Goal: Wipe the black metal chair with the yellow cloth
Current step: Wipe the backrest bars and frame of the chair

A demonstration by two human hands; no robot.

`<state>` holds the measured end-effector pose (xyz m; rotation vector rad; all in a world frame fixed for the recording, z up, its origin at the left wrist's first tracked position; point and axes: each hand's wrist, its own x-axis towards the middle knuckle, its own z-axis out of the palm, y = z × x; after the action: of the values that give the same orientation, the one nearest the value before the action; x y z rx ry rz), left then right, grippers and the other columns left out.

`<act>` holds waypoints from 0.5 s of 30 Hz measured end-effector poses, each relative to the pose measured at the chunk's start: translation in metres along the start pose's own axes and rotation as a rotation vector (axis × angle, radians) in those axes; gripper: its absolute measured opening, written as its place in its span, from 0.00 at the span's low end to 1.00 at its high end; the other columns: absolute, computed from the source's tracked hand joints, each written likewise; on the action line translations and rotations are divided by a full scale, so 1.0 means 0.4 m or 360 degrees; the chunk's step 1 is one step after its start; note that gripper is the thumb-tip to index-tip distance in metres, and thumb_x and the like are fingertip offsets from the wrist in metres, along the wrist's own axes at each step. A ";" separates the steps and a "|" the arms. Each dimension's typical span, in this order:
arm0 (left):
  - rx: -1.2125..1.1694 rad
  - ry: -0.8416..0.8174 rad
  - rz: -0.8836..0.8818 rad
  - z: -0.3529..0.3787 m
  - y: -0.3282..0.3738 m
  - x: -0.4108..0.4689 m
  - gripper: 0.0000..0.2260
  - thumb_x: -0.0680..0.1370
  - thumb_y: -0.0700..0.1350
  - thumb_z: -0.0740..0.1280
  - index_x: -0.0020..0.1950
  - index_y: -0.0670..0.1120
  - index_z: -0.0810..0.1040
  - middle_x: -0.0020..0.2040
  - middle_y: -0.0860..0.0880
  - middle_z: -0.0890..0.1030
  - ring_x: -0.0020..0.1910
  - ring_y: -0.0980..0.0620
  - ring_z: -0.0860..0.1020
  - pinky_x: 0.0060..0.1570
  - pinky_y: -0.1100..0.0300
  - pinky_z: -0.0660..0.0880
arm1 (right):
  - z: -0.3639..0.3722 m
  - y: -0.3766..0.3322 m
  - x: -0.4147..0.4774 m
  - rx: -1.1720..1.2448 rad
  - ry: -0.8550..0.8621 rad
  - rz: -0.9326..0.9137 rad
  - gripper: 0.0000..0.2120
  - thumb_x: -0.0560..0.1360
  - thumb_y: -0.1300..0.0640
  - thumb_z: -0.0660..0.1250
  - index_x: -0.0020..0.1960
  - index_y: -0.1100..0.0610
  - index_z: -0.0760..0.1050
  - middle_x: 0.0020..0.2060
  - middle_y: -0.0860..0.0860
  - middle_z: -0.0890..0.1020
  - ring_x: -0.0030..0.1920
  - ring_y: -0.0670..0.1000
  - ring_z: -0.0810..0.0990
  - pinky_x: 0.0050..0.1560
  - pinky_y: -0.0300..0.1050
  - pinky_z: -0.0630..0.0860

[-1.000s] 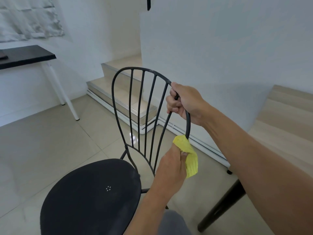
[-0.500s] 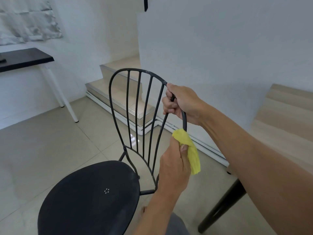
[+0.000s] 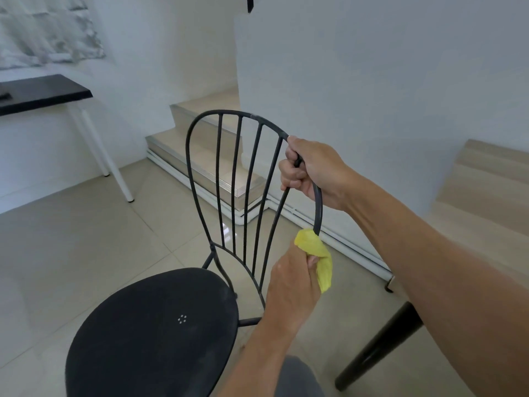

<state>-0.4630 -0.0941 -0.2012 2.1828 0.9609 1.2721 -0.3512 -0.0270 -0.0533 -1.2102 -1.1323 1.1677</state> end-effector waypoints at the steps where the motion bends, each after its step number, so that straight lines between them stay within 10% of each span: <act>1: 0.0008 -0.0033 -0.0033 0.003 -0.012 -0.009 0.08 0.81 0.56 0.50 0.46 0.55 0.62 0.33 0.61 0.65 0.29 0.65 0.68 0.31 0.76 0.63 | -0.001 0.001 0.000 -0.0002 0.0004 -0.0001 0.15 0.83 0.57 0.51 0.37 0.53 0.59 0.27 0.52 0.59 0.27 0.52 0.61 0.44 0.51 0.71; 15: 0.0132 -0.0388 -0.0656 0.038 -0.194 -0.146 0.17 0.81 0.41 0.60 0.70 0.46 0.69 0.53 0.48 0.81 0.53 0.49 0.80 0.51 0.63 0.74 | 0.005 0.011 0.004 0.0071 0.0038 -0.0034 0.16 0.84 0.55 0.50 0.37 0.53 0.59 0.24 0.49 0.60 0.27 0.52 0.60 0.41 0.49 0.71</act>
<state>-0.4963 -0.0867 -0.2933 1.9995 1.2921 0.7695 -0.3532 -0.0251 -0.0575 -1.1725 -1.0932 1.1537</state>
